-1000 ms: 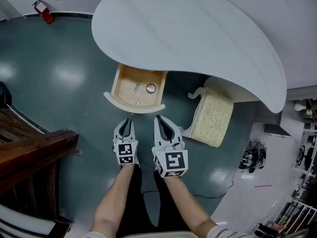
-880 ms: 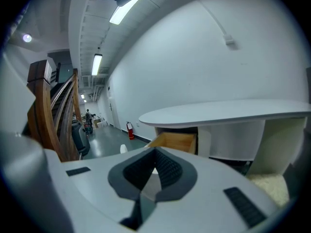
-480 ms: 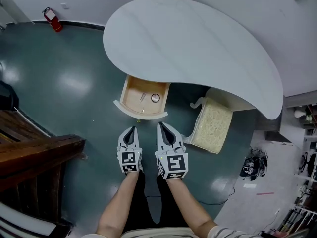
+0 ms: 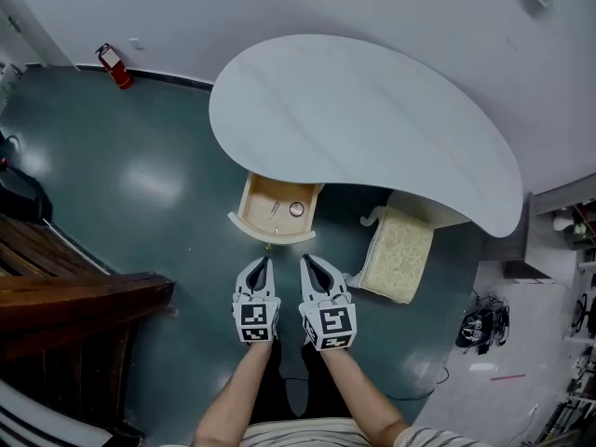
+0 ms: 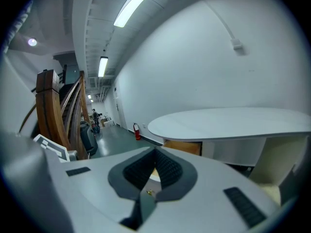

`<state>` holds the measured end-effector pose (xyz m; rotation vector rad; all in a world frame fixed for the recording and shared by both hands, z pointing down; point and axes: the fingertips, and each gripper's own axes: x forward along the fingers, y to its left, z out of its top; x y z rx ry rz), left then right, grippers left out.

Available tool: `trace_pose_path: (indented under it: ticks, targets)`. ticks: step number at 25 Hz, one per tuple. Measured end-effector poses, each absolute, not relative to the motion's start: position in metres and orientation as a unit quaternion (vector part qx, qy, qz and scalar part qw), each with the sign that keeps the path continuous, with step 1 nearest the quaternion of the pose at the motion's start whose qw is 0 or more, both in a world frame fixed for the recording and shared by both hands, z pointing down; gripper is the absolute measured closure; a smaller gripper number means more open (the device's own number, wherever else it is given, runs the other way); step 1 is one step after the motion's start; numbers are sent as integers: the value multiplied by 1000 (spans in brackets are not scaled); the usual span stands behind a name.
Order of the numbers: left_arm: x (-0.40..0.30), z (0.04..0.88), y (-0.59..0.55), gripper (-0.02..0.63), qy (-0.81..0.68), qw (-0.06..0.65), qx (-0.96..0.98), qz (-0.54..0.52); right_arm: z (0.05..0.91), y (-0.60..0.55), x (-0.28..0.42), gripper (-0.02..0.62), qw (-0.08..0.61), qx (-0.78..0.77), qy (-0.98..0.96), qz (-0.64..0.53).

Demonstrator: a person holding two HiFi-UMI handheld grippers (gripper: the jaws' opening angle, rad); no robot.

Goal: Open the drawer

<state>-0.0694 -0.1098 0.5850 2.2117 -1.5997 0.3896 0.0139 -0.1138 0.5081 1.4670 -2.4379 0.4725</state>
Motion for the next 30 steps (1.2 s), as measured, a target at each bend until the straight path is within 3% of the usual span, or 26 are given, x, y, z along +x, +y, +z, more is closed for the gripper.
trace_pose_path:
  ticks: [30]
  targets:
    - [-35,353,-76,600,-534,118,833,83,322,-77,44,581,84,507,-848,129]
